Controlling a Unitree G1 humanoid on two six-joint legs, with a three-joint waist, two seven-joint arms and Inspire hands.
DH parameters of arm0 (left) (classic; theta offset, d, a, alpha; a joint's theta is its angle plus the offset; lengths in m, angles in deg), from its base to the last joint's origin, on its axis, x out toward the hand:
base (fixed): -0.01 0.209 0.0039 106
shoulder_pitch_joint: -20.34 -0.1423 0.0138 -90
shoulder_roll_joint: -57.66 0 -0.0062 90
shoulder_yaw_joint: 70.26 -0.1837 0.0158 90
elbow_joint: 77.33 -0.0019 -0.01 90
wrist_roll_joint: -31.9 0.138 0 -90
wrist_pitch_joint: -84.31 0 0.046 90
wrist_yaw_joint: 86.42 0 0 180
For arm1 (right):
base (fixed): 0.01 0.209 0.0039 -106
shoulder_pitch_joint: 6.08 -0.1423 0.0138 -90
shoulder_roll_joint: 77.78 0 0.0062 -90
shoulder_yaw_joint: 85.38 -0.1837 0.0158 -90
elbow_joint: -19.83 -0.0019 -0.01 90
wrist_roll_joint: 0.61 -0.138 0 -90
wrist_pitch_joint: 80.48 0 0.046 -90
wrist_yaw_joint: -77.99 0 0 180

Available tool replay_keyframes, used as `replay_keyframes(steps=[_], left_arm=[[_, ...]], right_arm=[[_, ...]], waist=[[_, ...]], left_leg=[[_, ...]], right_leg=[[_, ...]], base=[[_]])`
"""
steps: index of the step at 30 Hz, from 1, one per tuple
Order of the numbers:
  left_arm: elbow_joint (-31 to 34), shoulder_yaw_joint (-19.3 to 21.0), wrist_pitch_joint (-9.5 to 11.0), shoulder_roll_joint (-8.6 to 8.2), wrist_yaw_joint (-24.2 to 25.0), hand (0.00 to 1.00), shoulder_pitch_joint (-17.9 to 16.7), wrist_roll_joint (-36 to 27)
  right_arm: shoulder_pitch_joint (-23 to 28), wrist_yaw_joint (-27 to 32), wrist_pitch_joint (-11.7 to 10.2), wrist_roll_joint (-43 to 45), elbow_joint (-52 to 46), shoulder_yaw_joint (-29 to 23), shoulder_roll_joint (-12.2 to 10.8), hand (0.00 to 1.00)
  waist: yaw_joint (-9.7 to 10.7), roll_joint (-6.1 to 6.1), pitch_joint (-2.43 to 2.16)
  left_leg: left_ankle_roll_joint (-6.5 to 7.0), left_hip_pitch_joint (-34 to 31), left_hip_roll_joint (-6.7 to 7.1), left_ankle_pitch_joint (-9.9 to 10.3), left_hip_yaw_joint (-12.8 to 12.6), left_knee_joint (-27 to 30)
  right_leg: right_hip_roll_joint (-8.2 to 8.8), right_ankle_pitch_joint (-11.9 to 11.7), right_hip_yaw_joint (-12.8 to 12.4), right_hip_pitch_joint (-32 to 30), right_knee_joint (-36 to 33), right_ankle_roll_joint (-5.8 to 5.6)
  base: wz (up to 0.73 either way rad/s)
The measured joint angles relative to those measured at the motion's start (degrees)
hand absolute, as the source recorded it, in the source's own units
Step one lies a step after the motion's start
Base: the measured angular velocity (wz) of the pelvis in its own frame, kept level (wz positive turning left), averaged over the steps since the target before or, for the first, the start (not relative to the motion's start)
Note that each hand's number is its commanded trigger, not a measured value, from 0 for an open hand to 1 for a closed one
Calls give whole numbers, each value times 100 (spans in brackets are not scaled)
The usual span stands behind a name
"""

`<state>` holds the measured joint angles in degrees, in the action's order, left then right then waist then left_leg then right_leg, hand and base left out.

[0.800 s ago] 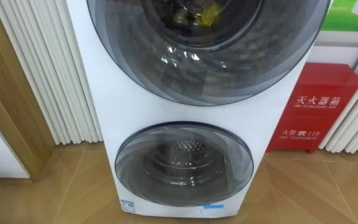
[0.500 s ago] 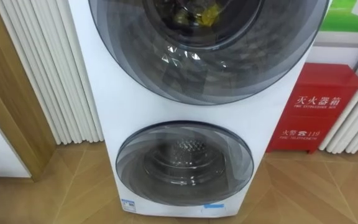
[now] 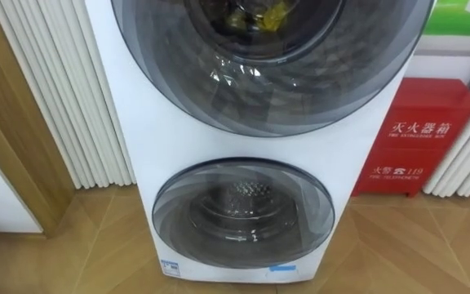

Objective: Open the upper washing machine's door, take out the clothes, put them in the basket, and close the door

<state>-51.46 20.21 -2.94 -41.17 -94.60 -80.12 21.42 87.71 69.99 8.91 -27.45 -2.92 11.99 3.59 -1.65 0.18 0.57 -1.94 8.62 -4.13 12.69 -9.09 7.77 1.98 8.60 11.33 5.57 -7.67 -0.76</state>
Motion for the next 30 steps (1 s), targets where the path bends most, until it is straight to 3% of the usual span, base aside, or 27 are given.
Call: replay_keyframes(steps=[5, 13, 16, 23, 30], left_arm=[[-11, 162, -2, 23, 44, 0, 28, 170], [72, 324, -98, 72, 37, 0, -54, 448], [167, 396, -154, 89, 29, 0, -120, 649], [227, 394, -245, 124, 39, 0, -153, 782], [223, 392, -288, 138, 43, 0, -131, 784]], right_arm=[[-208, 538, 43, 9, -2079, -568, 78, 0], [-790, 1215, -69, 89, -4736, -710, 448, 0], [-946, 1387, -63, 232, -5151, -741, 585, 0], [-1253, 1452, -44, 422, -6296, -876, 810, 0], [-1844, 1734, -44, 372, -6439, -957, 895, 0]], waist=[[16, 59, -6], [-43, 185, 14], [-41, 248, -17], [-33, 270, -45], [-47, 303, -46]], left_leg=[[1, -1, 1, -1, 24, 14], [1, -13, -4, -2, -13, 5], [1, -24, -8, -2, -11, 2], [1, 8, -15, -2, 30, -2], [1, 21, -13, -2, 165, -6]], right_leg=[[-4, -1, -25, -46, -33, 3], [-9, -3, -17, -73, -35, 5], [-10, -3, -20, -78, -56, 5], [-10, -4, -31, -70, -97, 5], [-13, -3, -15, -69, -100, 5]], base=[[-3], [-1], [1], [-3], [2]])
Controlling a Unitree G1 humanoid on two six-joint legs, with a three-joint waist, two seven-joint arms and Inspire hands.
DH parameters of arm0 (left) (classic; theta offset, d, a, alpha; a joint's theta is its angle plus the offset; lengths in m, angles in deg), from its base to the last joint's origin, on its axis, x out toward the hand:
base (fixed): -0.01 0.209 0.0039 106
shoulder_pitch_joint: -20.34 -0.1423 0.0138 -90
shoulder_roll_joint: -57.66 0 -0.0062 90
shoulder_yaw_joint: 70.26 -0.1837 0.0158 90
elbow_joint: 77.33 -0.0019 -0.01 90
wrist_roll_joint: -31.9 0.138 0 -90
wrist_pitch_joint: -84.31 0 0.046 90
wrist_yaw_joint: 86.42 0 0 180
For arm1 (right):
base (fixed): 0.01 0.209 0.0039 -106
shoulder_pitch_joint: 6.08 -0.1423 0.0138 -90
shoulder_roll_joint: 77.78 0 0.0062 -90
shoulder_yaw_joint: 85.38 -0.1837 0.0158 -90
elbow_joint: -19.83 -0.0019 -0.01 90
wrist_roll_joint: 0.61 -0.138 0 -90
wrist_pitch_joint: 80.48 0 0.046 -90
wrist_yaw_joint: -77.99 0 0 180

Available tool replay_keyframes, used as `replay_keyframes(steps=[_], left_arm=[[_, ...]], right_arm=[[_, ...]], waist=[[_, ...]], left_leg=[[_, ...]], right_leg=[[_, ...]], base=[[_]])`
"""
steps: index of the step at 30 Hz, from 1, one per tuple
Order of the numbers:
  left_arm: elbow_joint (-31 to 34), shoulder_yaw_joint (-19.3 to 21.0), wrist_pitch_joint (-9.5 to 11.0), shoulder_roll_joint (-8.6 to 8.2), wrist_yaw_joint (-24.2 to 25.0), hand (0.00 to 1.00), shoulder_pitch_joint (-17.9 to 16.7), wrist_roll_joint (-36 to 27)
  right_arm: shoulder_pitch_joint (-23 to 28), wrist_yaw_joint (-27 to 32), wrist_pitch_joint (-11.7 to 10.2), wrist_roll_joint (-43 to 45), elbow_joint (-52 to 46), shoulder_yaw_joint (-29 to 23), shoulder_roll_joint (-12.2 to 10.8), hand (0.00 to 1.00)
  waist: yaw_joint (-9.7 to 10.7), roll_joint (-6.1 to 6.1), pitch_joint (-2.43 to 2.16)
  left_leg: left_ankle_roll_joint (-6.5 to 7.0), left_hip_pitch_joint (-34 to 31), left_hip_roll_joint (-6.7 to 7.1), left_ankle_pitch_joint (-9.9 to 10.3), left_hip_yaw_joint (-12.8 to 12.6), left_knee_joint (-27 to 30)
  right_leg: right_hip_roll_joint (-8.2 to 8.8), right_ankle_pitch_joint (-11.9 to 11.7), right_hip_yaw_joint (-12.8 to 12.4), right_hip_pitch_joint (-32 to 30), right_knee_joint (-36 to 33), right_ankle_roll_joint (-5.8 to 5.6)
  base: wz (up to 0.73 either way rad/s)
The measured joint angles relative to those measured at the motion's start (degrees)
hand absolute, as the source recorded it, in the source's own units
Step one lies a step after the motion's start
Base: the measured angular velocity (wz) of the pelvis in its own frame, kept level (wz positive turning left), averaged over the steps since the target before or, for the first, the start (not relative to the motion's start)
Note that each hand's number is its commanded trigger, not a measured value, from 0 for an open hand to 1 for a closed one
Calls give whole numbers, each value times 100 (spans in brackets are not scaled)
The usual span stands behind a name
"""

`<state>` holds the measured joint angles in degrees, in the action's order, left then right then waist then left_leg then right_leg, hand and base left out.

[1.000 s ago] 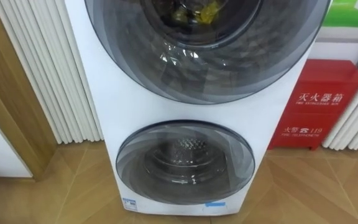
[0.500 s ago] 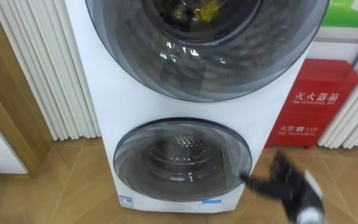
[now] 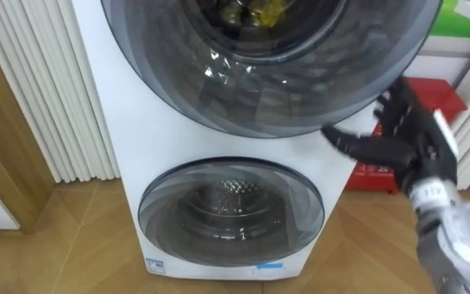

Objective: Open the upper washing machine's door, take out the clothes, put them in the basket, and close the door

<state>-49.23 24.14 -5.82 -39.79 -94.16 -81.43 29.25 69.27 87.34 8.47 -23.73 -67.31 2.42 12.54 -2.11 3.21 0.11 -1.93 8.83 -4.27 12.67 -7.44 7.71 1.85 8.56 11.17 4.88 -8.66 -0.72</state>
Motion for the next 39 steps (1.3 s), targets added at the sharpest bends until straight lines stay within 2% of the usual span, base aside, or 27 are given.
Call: replay_keyframes(steps=[2, 5, 10, 15, 16, 17, 18, 19, 20, 21, 22, 23, 24, 26, 30, 32, 33, 35, 37, 39], left_arm=[[7, -5, -40, 3, 3, 0, 2, 0], [106, 3, -130, 7, -2, 0, -4, 31], [277, 2, -231, 31, 58, 0, -21, 121], [278, -5, -305, 82, 177, 0, -27, 196], [284, -11, -321, 83, 186, 0, -16, 253], [286, 25, -298, 170, 201, 0, -42, 373], [282, 93, -287, 250, 207, 0, -79, 481], [215, 232, -293, 365, 202, 0, -154, 745], [180, 241, -380, 304, 184, 0, -159, 910], [197, 196, -406, 287, 209, 0, -157, 928], [245, 139, -429, 257, 221, 0, -157, 923], [264, 61, -459, 263, 194, 0, -145, 952], [260, -1, -481, 289, 171, 0, -137, 953], [224, -30, -591, 300, 134, 0, -125, 967], [220, -80, -701, 324, 140, 0, -213, 988], [282, -87, -699, 302, 186, 0, -232, 982], [282, -92, -699, 301, 189, 0, -233, 981], [282, -147, -698, 302, 189, 0, -236, 967], [282, -259, -682, 297, 187, 0, -218, 962], [280, -302, -679, 291, 177, 0, -152, 964]], right_arm=[[-44, 73, 0, -50, 0, -25, 0, 0], [-145, 245, 71, -37, 0, -36, 4, 0], [-350, 406, 173, -39, 0, -140, 24, 0], [-449, 495, 243, -45, 41, -144, 198, 0], [-464, 489, 245, -38, 102, -143, 228, 0], [-466, 464, 292, -18, 109, -123, 186, 0], [-520, 435, 336, -7, 81, -88, 180, 0], [-713, 428, 370, -13, 66, -52, 218, 0], [-796, 502, 367, -17, 93, -81, 323, 0], [-796, 555, 364, -1, 98, -103, 346, 0], [-797, 613, 365, 28, 102, -151, 369, 0], [-847, 612, 367, 100, 144, -137, 389, 0], [-873, 593, 369, 101, 151, -117, 352, 0], [-905, 631, 423, 90, 172, -150, 350, 0], [-909, 578, 426, 101, 137, -109, 350, 0], [-877, 535, 428, 111, 3, -112, 349, 0], [-864, 531, 433, 106, -69, -111, 349, 0], [-622, 493, 436, 87, -435, -99, 348, 0], [-352, 419, 398, 101, -729, -75, 348, 0], [-152, 315, 352, 193, -948, -16, 347, 0]], waist=[[-3, 6, 2], [-5, 29, 10], [-23, 67, 12], [-16, 72, 3], [-3, 29, 48], [-30, -6, 21], [-56, 61, 6], [-107, 311, 36], [-93, 223, 7], [-58, 212, 11], [-32, 228, 21], [-23, 179, 34], [-50, 189, 35], [-147, 217, 32], [-150, 180, 53], [-149, 144, 52], [-150, 140, 49], [-152, 106, 26], [-129, 77, -7], [-102, 61, -12]], left_leg=[[0, -6, 0, 0, 173, -1], [0, -24, 0, 0, 296, -1], [0, -45, 0, 0, 334, -1], [15, 8, -24, -13, 579, 17], [48, 116, -137, -54, 851, 2], [45, 135, -289, -53, 1201, 3], [32, 93, -327, -44, 1220, 31], [-179, 29, -266, 73, 1053, 152], [-349, 44, -402, 259, 873, 218], [-350, 39, -422, 261, 789, 175], [-323, -54, -408, 243, 625, 46], [-239, -199, -396, 82, 589, -90], [-168, -220, -371, 87, 535, 13], [-99, -228, -193, 37, 561, 60], [-73, -233, -123, 27, 572, 54], [-68, -253, -97, 34, 570, 49], [-69, -260, -96, 34, 565, 49], [-79, -235, -115, 26, 547, 59], [-79, -218, -123, 26, 530, 66], [-78, -215, -123, 25, 499, 74]], right_leg=[[-5, 0, 26, 7, -1, 0], [-10, 0, 55, -1, -1, 0], [-15, 0, 45, -31, -11, 0], [-25, 7, 51, -96, -259, 10], [-48, 91, 107, -404, -874, 69], [-332, 244, -49, -729, -767, 226], [-487, 95, -201, -834, -275, 348], [-505, -740, 21, -965, 143, 580], [-557, -728, 164, -931, 48, 575], [-545, -728, 185, -880, 46, 575], [-478, -727, 97, -803, 54, 573], [-463, -701, 52, -745, 47, 524], [-445, -667, 44, -727, 41, 462], [-379, -625, 70, -699, 63, 379], [-303, -604, 138, -700, 9, 336], [-309, -520, 42, -724, -12, 254], [-311, -519, 30, -737, -21, 253], [-339, -578, 5, -722, -26, 347], [-339, -576, 13, -721, -53, 349], [-340, -576, -7, -724, -58, 349]], base=[[4], [2], [-1], [-2], [-35], [-53], [-68], [-47], [-16], [33], [50], [35], [11], [0], [6], [0], [-7], [-5], [-6], [-8]])
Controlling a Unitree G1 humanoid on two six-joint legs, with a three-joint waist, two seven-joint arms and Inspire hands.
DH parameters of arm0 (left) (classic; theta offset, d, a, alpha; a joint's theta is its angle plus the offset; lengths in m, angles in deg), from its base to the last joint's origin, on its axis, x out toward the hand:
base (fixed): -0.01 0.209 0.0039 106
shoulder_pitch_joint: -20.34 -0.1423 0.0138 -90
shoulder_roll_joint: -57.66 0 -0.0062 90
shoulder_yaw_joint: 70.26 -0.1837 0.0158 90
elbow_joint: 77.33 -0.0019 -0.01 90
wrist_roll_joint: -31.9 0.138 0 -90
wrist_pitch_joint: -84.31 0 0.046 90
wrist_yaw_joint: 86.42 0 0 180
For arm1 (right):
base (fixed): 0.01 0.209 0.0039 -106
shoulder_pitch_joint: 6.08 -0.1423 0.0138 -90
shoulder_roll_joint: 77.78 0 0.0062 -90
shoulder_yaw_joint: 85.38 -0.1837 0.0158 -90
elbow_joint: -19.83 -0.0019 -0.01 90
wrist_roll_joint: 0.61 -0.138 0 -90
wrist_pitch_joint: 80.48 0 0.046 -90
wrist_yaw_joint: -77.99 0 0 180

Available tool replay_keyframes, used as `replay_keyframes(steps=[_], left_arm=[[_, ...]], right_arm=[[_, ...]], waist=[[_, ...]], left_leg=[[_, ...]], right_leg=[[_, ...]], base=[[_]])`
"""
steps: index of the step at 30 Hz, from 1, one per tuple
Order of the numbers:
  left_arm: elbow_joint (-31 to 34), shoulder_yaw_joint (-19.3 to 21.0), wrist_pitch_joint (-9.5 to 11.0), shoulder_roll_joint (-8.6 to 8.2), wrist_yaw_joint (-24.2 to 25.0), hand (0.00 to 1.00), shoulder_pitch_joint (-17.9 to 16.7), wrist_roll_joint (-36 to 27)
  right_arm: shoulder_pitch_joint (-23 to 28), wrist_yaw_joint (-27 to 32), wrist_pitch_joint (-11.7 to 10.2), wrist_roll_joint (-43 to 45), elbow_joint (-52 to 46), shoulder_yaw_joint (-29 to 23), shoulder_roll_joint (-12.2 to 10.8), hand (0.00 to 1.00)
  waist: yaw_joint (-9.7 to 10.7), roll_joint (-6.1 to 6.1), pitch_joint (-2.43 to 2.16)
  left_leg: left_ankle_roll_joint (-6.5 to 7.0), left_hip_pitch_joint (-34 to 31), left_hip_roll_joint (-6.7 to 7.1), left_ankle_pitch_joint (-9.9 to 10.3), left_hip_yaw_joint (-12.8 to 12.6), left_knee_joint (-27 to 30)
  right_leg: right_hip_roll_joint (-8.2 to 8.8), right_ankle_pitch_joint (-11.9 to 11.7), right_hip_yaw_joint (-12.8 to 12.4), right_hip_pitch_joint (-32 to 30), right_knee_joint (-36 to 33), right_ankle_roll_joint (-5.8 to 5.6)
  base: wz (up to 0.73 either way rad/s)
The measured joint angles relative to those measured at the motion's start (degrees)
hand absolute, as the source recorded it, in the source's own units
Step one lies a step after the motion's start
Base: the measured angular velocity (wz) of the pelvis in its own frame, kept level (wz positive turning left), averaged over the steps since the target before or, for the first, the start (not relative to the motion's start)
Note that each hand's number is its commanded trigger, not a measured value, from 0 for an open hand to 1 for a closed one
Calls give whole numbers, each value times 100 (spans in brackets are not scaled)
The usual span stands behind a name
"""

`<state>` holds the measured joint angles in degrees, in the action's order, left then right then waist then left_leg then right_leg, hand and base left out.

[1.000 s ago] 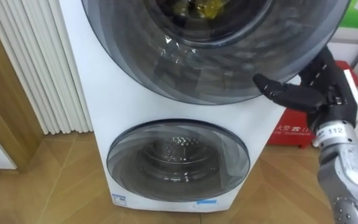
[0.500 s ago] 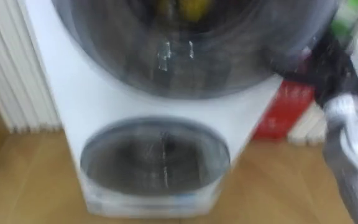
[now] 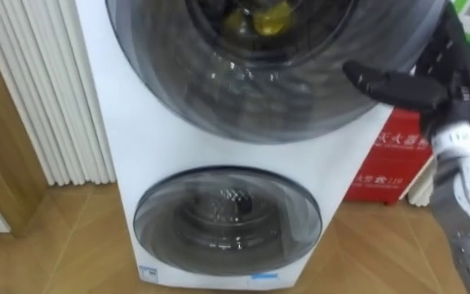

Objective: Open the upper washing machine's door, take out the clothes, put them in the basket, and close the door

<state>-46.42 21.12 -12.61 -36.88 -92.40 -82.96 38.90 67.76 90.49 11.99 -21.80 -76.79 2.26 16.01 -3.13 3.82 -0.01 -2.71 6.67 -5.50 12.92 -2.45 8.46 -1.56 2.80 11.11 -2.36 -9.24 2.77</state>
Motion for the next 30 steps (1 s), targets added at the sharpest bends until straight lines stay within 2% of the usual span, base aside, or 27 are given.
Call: replay_keyframes(steps=[6, 8, 11, 16, 22, 25, 30], left_arm=[[5, -59, 118, 17, -85, 0, 249, -70], [-53, -60, 151, 18, -154, 0, 275, -80], [-71, -130, 242, 19, -251, 0, 249, -184], [-72, -348, 306, 22, -256, 0, 220, -226], [-85, -679, 401, 27, -353, 0, 230, -317], [-143, -750, 492, 30, -362, 0, 230, -315], [-162, -845, 610, 37, -387, 0, 253, -297]], right_arm=[[524, -138, -2, 369, -547, 56, -45, 0], [894, -206, -202, 373, -765, 116, -181, 0], [1224, -321, -392, 370, -845, 229, -301, 0], [1564, -522, -527, 352, -873, 288, -428, 0], [1737, -647, -644, 304, -874, 493, -655, 0], [1750, -702, -673, 311, -874, 605, -707, 0], [1752, -727, -675, 263, -891, 679, -774, 0]], waist=[[92, -9, -10], [106, -12, -31], [124, -16, -30], [156, -62, -15], [196, -132, -18], [276, -152, -26], [286, -158, -25]], left_leg=[[0, 70, 4, 1, -71, -72], [0, 91, -3, 1, -114, -77], [1, 106, -10, 5, -210, -77], [-1, 105, -15, 14, -216, -81], [-1, 150, -14, 14, -306, -94], [-1, 162, -11, 14, -342, -101], [-1, 178, -9, 17, -391, -106]], right_leg=[[1, 27, -35, -10, -52, -7], [-16, 32, -70, -4, -54, -5], [-37, 28, -155, -22, -54, 1], [-44, 26, -170, -41, -65, 5], [-71, 24, -289, -45, -79, 7], [-71, 25, -311, -58, -100, 6], [-80, 25, -365, -90, -139, 5]], base=[[-3], [-8], [-14], [-1], [-7], [-6], [-5]])
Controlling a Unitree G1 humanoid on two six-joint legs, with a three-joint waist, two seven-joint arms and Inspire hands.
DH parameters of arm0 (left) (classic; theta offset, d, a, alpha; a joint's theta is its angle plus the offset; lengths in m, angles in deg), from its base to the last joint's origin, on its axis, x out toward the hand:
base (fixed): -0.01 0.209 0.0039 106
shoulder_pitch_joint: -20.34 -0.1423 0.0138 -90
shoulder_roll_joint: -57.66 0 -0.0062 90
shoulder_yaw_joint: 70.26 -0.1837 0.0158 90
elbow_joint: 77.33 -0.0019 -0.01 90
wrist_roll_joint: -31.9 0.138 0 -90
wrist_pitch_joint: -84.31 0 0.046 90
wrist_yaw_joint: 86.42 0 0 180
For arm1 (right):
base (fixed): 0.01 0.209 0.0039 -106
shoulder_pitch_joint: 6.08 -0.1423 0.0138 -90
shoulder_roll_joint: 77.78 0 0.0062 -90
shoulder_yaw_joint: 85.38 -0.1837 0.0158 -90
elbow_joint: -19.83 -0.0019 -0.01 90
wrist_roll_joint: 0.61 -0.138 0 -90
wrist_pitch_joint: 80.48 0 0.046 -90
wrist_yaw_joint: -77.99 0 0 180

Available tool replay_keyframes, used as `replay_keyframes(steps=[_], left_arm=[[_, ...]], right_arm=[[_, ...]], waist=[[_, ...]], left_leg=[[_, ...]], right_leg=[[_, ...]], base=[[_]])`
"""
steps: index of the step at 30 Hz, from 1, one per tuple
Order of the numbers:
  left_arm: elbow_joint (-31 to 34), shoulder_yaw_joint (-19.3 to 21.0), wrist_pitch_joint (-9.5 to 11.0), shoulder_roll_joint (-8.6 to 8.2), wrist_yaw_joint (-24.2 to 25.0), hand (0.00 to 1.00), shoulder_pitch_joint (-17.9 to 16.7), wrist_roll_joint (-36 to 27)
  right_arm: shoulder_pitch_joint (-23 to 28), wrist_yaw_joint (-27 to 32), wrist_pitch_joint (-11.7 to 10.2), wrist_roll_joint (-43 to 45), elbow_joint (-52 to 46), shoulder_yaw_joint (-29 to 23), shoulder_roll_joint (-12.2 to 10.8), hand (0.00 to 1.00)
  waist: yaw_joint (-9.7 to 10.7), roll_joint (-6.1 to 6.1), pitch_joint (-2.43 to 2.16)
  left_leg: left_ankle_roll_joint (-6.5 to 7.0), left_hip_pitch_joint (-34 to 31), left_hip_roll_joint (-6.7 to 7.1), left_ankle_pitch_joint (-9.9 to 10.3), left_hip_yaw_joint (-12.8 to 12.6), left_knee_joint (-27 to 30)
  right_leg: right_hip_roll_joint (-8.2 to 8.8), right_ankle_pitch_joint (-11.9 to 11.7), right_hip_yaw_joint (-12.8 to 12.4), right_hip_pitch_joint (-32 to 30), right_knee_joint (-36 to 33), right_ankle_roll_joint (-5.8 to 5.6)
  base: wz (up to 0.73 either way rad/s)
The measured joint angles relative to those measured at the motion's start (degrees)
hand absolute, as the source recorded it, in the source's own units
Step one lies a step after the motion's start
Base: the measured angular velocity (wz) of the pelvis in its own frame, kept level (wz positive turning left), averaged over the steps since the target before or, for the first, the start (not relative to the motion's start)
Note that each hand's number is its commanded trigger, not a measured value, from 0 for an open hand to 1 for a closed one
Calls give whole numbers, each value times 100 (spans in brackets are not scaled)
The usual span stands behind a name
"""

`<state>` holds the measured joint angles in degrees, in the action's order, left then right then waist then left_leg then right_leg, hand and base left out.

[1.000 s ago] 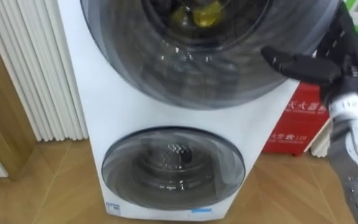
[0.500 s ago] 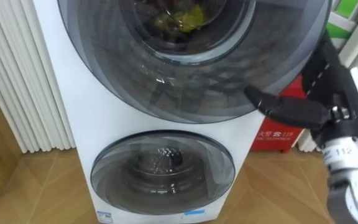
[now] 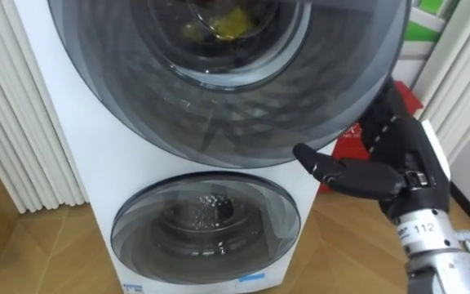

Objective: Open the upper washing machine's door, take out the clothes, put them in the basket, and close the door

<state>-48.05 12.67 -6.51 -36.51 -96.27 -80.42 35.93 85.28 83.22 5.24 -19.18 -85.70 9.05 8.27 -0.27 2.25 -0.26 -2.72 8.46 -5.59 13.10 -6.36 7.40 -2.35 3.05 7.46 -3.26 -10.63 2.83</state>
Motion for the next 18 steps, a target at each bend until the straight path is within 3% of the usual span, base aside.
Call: replay_keyframes(steps=[18], left_arm=[[-221, -8, 348, -19, 356, 0, 444, -1]], right_arm=[[45, -17, 82, -286, -730, 208, -55, 0]], waist=[[-37, -171, 3]], left_leg=[[1, -25, 3, 5, -234, 1]], right_leg=[[-14, 32, -133, -227, -210, 28]], base=[[-7]])
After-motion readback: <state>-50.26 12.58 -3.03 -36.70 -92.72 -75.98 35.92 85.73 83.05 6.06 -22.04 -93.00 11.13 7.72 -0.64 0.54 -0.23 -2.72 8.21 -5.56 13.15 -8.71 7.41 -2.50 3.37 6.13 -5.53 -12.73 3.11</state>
